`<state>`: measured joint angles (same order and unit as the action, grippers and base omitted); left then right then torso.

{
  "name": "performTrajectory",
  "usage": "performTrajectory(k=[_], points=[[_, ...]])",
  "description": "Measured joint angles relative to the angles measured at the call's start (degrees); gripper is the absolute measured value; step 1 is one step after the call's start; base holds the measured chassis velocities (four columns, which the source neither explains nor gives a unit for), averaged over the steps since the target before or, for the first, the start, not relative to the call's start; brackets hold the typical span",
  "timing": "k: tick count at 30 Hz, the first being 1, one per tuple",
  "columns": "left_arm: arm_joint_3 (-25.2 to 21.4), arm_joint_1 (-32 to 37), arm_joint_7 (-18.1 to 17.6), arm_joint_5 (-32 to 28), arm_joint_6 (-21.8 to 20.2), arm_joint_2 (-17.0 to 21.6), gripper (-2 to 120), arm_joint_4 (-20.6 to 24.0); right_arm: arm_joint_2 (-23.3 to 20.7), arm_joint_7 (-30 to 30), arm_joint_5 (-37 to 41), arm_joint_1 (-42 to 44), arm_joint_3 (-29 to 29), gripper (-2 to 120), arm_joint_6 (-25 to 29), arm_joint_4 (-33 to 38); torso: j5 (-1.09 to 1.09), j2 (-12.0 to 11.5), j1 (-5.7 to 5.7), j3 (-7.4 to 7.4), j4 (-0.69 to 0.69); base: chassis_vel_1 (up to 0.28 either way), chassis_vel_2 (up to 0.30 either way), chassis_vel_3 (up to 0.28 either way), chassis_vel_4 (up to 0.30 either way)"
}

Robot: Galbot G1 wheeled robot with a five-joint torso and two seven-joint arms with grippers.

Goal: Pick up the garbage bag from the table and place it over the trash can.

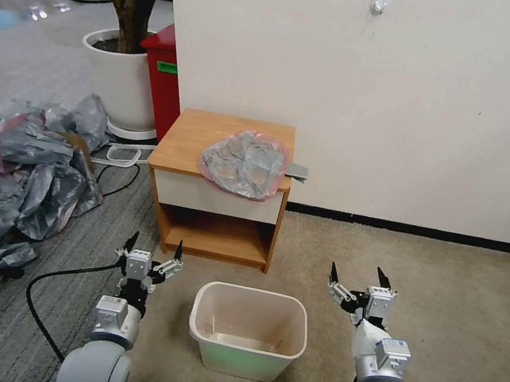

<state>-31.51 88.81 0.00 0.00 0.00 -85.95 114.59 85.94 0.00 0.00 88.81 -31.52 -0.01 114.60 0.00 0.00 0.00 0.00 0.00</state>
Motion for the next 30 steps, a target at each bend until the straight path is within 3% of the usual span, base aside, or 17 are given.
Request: performTrajectory(k=[30], points=[[0.0, 0.0, 0.0, 0.0, 0.0, 0.0, 100, 0.0, 0.0, 0.0, 0.0, 0.0, 0.0, 100, 0.0, 0.0, 0.0, 0.0, 0.0, 0.0, 0.0, 0.0, 0.0, 0.0, 0.0]])
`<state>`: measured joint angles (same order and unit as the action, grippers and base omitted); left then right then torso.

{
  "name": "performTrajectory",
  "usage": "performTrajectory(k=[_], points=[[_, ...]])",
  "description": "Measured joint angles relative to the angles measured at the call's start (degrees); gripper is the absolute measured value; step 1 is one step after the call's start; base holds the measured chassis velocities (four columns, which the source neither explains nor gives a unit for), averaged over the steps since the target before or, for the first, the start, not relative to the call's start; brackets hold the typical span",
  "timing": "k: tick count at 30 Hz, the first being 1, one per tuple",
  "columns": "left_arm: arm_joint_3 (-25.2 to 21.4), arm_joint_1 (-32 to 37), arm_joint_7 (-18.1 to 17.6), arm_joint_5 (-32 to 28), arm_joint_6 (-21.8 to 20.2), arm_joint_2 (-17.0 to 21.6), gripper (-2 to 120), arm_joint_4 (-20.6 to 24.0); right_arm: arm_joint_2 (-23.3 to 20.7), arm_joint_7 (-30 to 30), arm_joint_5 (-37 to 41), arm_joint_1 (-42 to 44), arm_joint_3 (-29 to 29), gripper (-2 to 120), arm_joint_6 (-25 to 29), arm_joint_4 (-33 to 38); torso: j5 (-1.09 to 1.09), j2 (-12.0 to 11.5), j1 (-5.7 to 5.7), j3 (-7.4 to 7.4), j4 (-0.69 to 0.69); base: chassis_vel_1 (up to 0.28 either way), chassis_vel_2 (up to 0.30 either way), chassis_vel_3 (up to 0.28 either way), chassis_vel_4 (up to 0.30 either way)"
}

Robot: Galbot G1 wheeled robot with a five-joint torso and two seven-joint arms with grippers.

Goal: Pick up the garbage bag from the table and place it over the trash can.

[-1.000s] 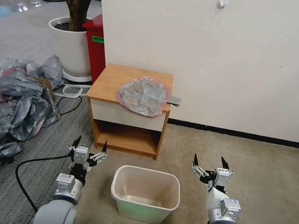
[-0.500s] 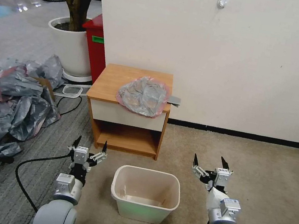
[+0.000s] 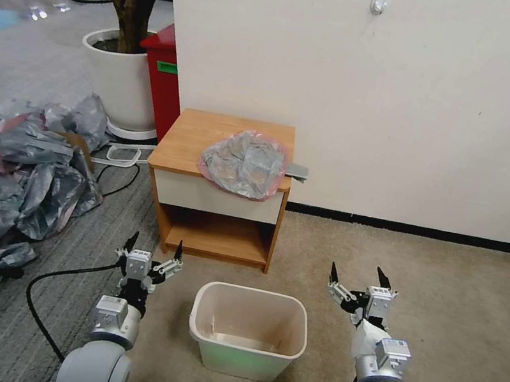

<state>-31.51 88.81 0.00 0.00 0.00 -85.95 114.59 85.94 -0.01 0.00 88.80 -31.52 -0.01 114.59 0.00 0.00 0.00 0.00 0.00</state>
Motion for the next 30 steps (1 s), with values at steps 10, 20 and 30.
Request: performTrajectory(k=[10, 20, 30], points=[[0.0, 0.0, 0.0, 0.0, 0.0, 0.0, 100, 0.0, 0.0, 0.0, 0.0, 0.0, 0.0, 100, 0.0, 0.0, 0.0, 0.0, 0.0, 0.0, 0.0, 0.0, 0.0, 0.0, 0.0], [-0.95, 3.18, -3.42, -5.49, -5.69, 4.4, 100, 8.19, 2.5, -2.31, 5.08, 1.56, -0.26, 100, -5.62, 9.57, 0.01, 0.0, 0.0, 0.0, 0.0, 0.0, 0.0, 0.0, 0.0], [-2.61, 8.58, -9.75, -14.97, -15.4, 11.95, 100, 22.19, 6.15, -4.78, 9.31, 4.35, 2.13, 100, -9.91, 16.99, 0.01, 0.0, 0.0, 0.01, 0.0, 0.0, 0.0, 0.0, 0.0]])
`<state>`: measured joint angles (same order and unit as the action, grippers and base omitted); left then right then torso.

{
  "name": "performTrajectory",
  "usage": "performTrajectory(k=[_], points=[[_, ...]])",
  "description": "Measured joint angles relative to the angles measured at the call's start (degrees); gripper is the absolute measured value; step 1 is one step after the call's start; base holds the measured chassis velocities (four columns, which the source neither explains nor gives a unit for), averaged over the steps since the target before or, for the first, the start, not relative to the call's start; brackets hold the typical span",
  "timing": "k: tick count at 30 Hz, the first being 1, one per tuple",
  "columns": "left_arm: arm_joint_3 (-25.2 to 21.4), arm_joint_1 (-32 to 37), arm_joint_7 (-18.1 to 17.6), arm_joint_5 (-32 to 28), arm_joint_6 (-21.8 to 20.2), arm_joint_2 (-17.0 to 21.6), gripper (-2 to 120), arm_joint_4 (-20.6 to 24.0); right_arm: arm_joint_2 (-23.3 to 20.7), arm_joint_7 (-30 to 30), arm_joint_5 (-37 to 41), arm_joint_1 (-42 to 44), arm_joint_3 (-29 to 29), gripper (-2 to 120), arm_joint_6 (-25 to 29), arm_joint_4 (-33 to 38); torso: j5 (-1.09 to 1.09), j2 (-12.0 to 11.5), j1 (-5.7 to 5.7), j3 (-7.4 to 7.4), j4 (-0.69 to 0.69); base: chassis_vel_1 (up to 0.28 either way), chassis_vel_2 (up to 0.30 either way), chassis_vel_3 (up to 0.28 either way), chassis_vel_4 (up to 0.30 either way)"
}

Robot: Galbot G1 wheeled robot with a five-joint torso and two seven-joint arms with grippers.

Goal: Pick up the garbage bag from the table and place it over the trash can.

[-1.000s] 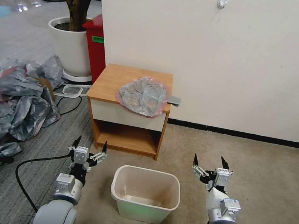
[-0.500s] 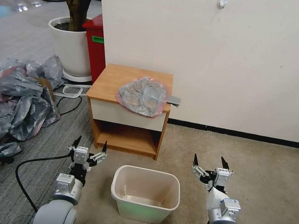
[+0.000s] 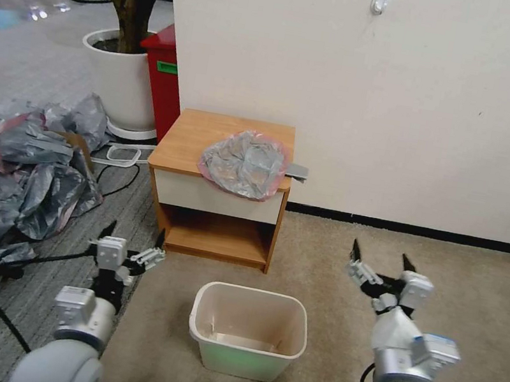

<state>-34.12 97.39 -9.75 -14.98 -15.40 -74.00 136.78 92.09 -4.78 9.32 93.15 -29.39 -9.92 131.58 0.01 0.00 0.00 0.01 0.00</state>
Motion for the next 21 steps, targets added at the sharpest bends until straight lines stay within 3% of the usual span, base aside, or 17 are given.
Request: performTrajectory(k=[1, 5, 8, 9, 12, 15, 16, 18, 19, 21], points=[[-0.31, 1.09, -1.2, -1.86, -1.95, 1.51, 100, 2.72, 0.02, -0.01, -0.33, 0.14, 0.59, 100, 0.11, -0.39, -0.01, 0.0, 0.0, -0.01, 0.0, 0.0, 0.0, 0.0, 0.0], [-0.99, 3.33, -3.76, -5.74, -5.95, 4.62, 100, 6.8, 0.02, -0.04, -0.69, -0.25, 1.3, 100, 0.46, -0.96, -0.03, 0.0, 0.0, 0.0, 0.0, 0.0, 0.0, 0.0, 0.0], [-1.11, 3.62, -4.17, -6.28, -6.71, 5.09, 100, 7.03, -0.15, -0.08, -0.64, -0.6, 1.37, 100, 0.6, -1.12, 0.02, 0.0, 0.0, 0.0, 0.0, 0.0, 0.0, 0.0, 0.0], [-1.45, 3.64, -4.22, -5.73, -9.69, 6.29, 100, 7.1, -0.47, -0.23, 0.04, -1.11, 1.35, 100, 0.76, -1.33, -0.01, 0.0, 0.0, 0.0, -0.01, 0.0, 0.0, 0.0, 0.0], [-1.63, 3.46, -4.22, -5.31, -11.02, 6.76, 100, 7.1, -0.9, -0.55, 1.8, -2.13, 1.26, 100, 0.78, -1.75, 0.0, 0.0, 0.0, 0.0, -0.01, 0.0, 0.0, 0.0, 0.0], [-2.31, 3.79, -4.2, -5.02, -11.24, 6.9, 100, 6.9, -2.82, -1.94, 12.82, -9.55, 1.25, 100, -0.45, -6.07, 0.0, 0.0, 0.0, -0.01, -0.01, 0.0, 0.0, 0.0, 0.0], [-2.31, 3.79, -4.2, -5.02, -11.24, 6.9, 100, 6.9, -2.82, -1.94, 12.82, -9.55, 1.25, 100, -0.45, -6.07, 0.0, 0.0, 0.0, -0.01, -0.01, 0.0, 0.0, 0.0, 0.0], [-2.8, 4.37, -4.23, -5.17, -11.05, 6.89, 100, 6.81, -3.47, -2.71, 22.54, -15.0, 2.13, 100, -1.22, -10.53, -0.01, 0.0, 0.0, -0.01, 0.0, 0.0, 0.0, 0.0, 0.0], [-2.8, 4.37, -4.23, -5.17, -11.05, 6.89, 100, 6.81, -3.47, -2.71, 22.54, -15.0, 2.13, 100, -1.22, -10.53, -0.01, 0.0, 0.0, -0.01, 0.0, 0.0, 0.0, 0.0, 0.0], [-2.96, 4.89, -4.25, -5.21, -10.89, 6.87, 100, 6.74, -3.33, -3.35, 31.74, -19.33, 2.62, 100, -2.49, -14.38, -0.02, -0.01, 0.0, -0.01, 0.0, 0.0, 0.0, 0.0, 0.0]])
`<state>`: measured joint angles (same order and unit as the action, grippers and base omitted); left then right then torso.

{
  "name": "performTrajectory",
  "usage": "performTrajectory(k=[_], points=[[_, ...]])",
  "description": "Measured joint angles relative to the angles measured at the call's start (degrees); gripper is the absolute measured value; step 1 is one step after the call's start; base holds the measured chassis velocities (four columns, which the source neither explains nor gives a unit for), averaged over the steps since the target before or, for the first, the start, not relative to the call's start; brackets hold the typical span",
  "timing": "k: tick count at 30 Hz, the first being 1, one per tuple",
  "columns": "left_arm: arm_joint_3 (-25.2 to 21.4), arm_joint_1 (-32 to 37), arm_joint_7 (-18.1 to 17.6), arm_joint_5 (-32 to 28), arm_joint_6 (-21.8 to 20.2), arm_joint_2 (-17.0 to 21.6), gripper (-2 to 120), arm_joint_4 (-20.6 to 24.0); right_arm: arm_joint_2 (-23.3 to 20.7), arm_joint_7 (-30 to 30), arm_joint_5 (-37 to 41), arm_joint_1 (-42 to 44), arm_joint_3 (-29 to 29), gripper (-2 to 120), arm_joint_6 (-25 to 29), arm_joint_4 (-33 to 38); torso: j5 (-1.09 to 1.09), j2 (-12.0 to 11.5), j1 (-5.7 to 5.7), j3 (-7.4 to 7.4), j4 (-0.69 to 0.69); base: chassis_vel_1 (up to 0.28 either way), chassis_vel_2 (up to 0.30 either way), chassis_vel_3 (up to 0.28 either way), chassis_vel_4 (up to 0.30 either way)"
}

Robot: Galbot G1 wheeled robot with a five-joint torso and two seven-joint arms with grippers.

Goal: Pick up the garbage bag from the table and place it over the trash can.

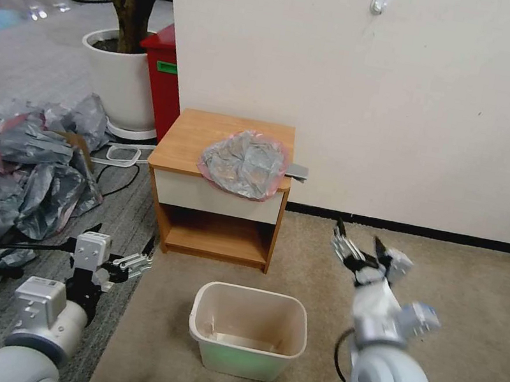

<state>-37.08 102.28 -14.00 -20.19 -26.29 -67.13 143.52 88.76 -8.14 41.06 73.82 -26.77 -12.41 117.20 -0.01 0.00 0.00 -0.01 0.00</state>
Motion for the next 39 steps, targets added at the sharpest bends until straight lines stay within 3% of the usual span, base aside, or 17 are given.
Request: performTrajectory(k=[2, 4, 6, 11, 31, 34, 39], points=[[-0.04, 0.85, 0.0, 0.0, 0.14, -0.07, 100, -0.06, 0.76, -1.46, 13.77, -4.86, 0.1, 100, -3.54, -3.9, 0.01, 0.0, 0.0, 0.0, 0.0, 0.0, 0.0, 0.0, 0.0], [-0.09, 0.99, 0.0, 0.0, 0.14, -0.11, 100, -0.07, 0.94, -1.88, 17.04, -5.87, 0.08, 100, -4.36, -4.7, 0.01, 0.0, 0.0, 0.0, 0.0, 0.0, 0.0, 0.0, 0.0], [-0.51, 1.34, -0.01, 0.03, 0.18, -0.31, 100, -0.11, 1.68, -3.53, 27.87, -10.11, -0.03, 100, -6.41, -7.95, 0.01, 0.0, 0.0, 0.0, 0.0, 0.0, 0.0, 0.0, 0.0], [-1.15, 1.51, 0.02, 0.04, 0.26, -0.31, 100, -0.17, 2.27, -4.88, 34.58, -15.51, 0.03, 100, -7.45, -12.72, 0.01, 0.0, 0.0, 0.0, 0.0, 0.0, 0.0, 0.0, 0.0], [-1.29, 1.46, 0.41, 0.1, 0.45, -0.23, 100, -0.25, 3.35, -4.52, 35.66, -26.53, -0.89, 100, -5.8, -29.03, 0.01, 0.0, 0.0, 0.01, -0.01, 0.0, 0.0, 0.0, 0.0], [-1.16, 1.29, 0.43, 0.11, 0.45, -0.26, 100, -0.26, 3.32, -4.36, 35.69, -27.4, -0.88, 96, -5.75, -30.09, 0.01, 0.0, 0.0, 0.0, 0.0, 0.0, 0.0, 0.0, 0.0], [-1.0, 0.91, 0.44, 0.2, 0.49, -0.28, 100, -0.27, 3.32, -4.24, 35.65, -29.18, -0.81, 77, -5.49, -32.22, 0.01, 0.0, 0.0, 0.01, -0.01, 0.0, 0.0, 0.0, 0.0]])
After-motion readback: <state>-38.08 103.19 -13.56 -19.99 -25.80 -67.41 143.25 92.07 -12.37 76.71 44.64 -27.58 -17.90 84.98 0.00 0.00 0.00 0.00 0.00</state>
